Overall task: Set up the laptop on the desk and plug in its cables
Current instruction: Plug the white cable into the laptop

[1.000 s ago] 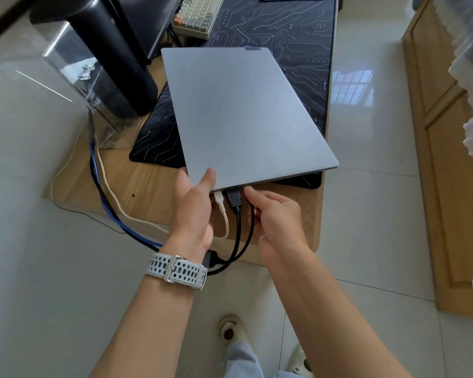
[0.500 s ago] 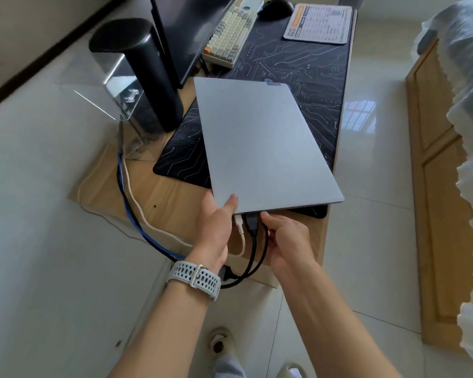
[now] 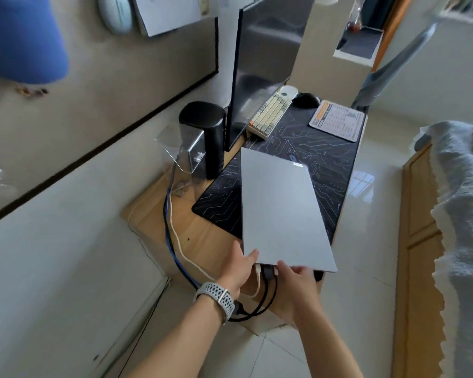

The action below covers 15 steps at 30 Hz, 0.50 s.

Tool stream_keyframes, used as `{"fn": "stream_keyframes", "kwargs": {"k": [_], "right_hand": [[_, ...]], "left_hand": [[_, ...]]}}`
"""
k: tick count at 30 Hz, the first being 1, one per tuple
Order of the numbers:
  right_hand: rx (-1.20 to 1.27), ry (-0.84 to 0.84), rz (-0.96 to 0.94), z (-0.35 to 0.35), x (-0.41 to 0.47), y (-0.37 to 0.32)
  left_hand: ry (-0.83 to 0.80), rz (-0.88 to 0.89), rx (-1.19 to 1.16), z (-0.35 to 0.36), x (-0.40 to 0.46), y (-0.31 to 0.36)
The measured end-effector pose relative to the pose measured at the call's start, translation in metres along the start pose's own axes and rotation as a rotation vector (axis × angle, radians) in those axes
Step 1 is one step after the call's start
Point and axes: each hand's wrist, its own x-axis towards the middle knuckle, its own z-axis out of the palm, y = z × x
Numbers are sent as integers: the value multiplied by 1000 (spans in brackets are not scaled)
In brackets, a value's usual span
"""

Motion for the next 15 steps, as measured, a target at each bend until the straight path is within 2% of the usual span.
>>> {"fn": "stream_keyframes", "kwargs": {"k": [1, 3, 6, 9, 13, 15], "right_hand": [[-37, 62, -33, 1, -28, -31], [54, 135, -142, 1, -56, -69], [222, 46, -308, 10, -76, -111], [233, -47, -413, 34, -94, -139], [122, -180, -478, 81, -110, -143], [18, -231, -471, 109, -110, -132]], "left_hand": [[1, 13, 19, -9, -4, 5], [63, 61, 22, -36, -10, 14], [213, 107, -32, -94, -10, 12], [403, 45, -52, -155, -4, 2], [742, -71, 54, -224, 15, -11], [794, -128, 63, -250, 27, -14]]}}
